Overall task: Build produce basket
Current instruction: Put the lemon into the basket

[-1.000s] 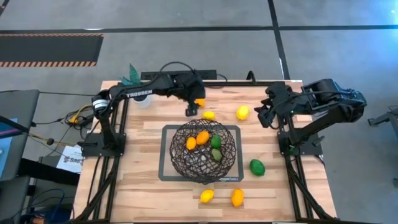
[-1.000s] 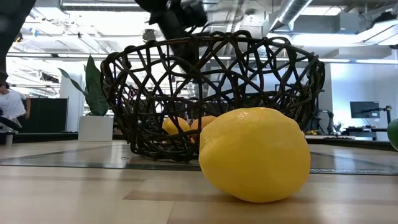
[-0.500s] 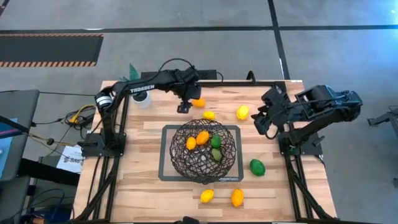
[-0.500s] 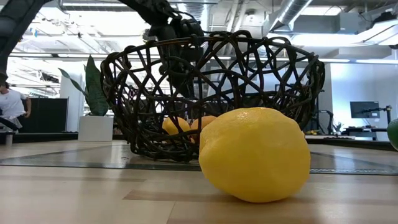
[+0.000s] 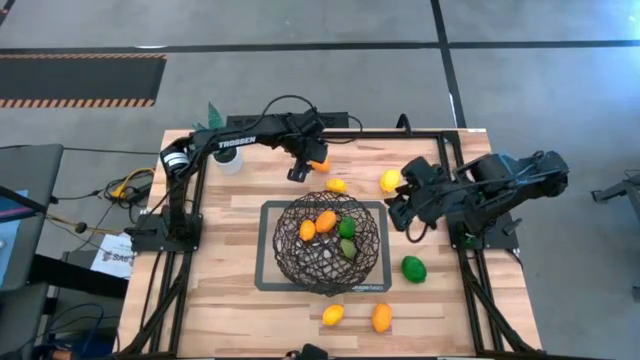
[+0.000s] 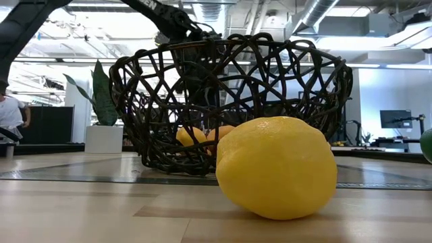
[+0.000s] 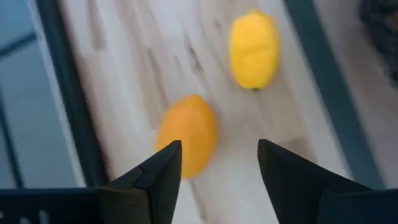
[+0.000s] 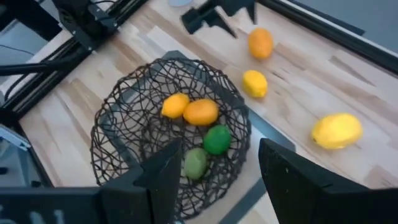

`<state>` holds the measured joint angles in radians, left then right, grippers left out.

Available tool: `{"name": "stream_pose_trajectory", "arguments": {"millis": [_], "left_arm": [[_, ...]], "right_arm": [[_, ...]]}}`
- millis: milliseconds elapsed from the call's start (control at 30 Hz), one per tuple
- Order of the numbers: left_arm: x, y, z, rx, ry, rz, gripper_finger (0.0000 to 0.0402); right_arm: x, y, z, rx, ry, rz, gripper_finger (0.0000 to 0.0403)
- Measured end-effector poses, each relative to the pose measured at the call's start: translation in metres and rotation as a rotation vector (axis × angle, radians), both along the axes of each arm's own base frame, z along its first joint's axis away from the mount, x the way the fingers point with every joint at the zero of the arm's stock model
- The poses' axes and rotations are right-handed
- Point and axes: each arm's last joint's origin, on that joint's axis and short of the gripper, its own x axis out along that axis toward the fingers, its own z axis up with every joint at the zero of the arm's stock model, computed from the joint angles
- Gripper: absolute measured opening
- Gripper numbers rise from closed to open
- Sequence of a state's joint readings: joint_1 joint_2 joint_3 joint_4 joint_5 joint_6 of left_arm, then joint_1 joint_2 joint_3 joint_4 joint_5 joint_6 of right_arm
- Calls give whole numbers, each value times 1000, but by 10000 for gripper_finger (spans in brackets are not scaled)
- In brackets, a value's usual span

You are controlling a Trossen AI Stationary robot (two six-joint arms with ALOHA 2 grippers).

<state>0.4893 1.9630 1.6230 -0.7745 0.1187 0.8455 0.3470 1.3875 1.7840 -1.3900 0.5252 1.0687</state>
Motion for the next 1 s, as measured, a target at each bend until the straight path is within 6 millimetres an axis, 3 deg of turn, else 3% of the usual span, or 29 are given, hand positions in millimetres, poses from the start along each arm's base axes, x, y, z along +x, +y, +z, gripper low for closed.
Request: {"name": "stream_pose_trajectory", "arguments": {"millis": [267, 433, 667, 1000], "left_arm": [[7, 6, -16, 31, 18, 26, 171], [9, 9, -27, 24, 51, 154, 176], [11, 4, -28, -55, 38, 228, 204], [20, -2, -25, 53, 9, 129, 268]], "right_arm": [[24, 7, -11, -9, -3, -29, 230], [33, 11, -18, -5, 10, -37, 230], [38, 13, -19, -9, 2, -29, 230], [35, 20, -17, -16, -3, 11, 230]]}}
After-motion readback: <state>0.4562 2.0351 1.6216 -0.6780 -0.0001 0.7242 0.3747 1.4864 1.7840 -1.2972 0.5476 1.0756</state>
